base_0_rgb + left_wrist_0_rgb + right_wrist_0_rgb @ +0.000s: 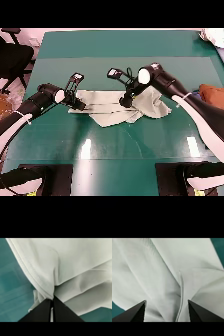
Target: Fold the shirts.
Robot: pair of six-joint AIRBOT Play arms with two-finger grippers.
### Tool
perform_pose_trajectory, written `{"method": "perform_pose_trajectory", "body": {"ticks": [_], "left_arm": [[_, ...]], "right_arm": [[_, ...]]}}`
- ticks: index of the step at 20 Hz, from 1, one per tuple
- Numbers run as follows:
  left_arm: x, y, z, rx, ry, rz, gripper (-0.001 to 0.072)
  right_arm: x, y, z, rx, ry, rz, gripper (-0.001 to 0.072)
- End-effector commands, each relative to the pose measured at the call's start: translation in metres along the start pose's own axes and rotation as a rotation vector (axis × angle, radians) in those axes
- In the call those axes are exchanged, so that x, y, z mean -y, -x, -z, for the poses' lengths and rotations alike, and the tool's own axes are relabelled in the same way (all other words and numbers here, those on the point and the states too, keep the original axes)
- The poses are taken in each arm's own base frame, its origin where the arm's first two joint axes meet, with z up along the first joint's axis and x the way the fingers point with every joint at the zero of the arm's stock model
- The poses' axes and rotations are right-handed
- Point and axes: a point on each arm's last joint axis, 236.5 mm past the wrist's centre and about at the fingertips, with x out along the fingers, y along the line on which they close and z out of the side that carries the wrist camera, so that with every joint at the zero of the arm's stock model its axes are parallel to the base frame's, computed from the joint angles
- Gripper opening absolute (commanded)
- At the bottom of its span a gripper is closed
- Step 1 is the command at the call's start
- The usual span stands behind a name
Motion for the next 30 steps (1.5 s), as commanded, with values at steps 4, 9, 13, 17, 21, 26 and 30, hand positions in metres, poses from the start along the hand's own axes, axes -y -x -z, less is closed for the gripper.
{"method": "perform_pose_trajectory", "body": {"ticks": [4, 9, 13, 17, 21, 26, 30], "left_arm": [[0.0, 0.0, 0.0, -0.001, 0.0, 0.0, 0.0024], [0.0, 0.0, 0.0, -0.001, 0.0, 0.0, 0.0024], [0.0, 0.0, 0.0, -0.002, 0.0, 0.0, 0.0025], [0.0, 0.0, 0.0, -0.003, 0.0, 0.001, 0.0024], [0.0, 0.0, 0.001, -0.005, 0.0, 0.0, 0.0024], [0.0, 0.006, 0.003, -0.024, -0.031, -0.001, 0.0023], [-0.002, 0.015, -0.009, -0.006, -0.047, -0.006, 0.0023]], "right_arm": [[0.018, -0.028, -0.003, 0.013, -0.062, 0.018, 0.0594], [0.03, -0.031, -0.015, 0.071, -0.071, 0.05, 0.0592], [0.029, -0.051, -0.007, 0.031, -0.078, 0.034, 0.0591], [0.042, -0.057, 0.002, -0.004, -0.125, 0.087, 0.0567], [0.065, -0.054, 0.009, -0.014, -0.191, 0.161, 0.0017], [0.066, -0.029, -0.001, 0.034, -0.186, 0.179, 0.0018], [0.078, 0.009, -0.01, 0.107, -0.191, 0.227, 0.0017]]}}
